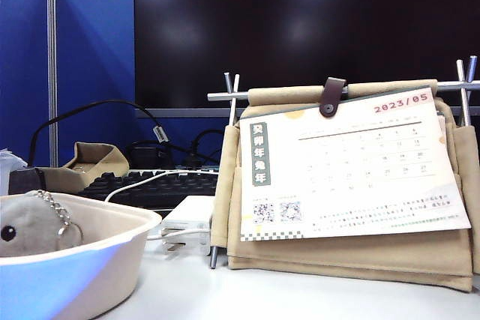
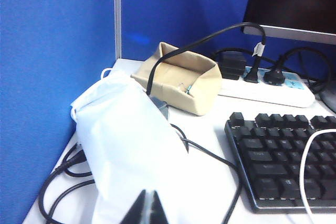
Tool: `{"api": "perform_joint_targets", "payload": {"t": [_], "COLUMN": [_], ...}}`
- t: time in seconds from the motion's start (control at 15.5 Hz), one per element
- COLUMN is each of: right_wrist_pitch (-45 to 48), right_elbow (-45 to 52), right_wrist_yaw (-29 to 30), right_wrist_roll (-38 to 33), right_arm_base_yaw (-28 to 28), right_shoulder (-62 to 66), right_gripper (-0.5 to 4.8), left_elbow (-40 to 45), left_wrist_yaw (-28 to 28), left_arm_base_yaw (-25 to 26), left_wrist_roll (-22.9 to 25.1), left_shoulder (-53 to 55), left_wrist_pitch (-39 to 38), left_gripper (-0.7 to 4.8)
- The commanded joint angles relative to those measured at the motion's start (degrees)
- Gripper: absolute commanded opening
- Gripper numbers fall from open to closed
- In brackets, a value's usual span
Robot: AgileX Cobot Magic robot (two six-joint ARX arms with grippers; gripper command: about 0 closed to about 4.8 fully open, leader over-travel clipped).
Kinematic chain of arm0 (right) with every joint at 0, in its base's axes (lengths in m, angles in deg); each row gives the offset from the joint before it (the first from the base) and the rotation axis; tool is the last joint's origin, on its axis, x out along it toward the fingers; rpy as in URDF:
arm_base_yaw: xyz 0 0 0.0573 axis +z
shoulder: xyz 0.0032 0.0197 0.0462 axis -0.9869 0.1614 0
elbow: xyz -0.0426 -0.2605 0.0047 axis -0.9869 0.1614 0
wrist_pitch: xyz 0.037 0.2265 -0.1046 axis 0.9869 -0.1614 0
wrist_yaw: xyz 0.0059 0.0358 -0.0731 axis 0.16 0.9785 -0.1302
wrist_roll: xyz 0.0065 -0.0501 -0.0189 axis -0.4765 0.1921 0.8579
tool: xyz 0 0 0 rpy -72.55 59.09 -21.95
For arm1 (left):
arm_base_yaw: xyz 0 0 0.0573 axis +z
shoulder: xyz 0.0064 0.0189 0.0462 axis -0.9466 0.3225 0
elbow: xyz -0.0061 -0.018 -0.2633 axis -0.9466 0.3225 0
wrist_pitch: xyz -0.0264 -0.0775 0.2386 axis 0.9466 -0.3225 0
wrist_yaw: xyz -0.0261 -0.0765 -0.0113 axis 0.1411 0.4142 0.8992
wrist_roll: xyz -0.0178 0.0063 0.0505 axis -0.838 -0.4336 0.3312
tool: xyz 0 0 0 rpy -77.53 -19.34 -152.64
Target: Identity fluffy octopus among items on the table, put them into the paper lunch box.
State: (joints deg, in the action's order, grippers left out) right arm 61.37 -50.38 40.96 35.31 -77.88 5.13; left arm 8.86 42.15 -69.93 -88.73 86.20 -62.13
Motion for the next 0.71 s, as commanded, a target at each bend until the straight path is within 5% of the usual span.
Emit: {"api": "perform_joint_targets", "payload": {"t": [0.06,0.39,0.71], "right_wrist_pitch": [-5.70,-9.07,3.65], "right_elbow": [-0.20,0.81,8.31], "right_wrist_yaw": [4.74,4.70,4.26], "right_wrist_roll": [-1.70,-1.70,-2.10], "right_arm_base_yaw": [-7.78,-8.57,-8.57], "right_shoulder": [-0.04,-0.04,-0.57], "right_gripper": [-0.06,-0.06,-0.06], "left_elbow": [-0.02,-0.02,-0.02], "left_wrist_yaw": [0.15,0.15,0.15], "left_arm_base_yaw": [0.00,0.00,0.00], "left_wrist_roll": [0.04,0.04,0.04], "left_shoulder": [-0.15,-0.15,-0.13], "left_wrist_pitch": [0.46,0.35,0.35], "left_gripper": [-0.05,-0.05,-0.05]}}
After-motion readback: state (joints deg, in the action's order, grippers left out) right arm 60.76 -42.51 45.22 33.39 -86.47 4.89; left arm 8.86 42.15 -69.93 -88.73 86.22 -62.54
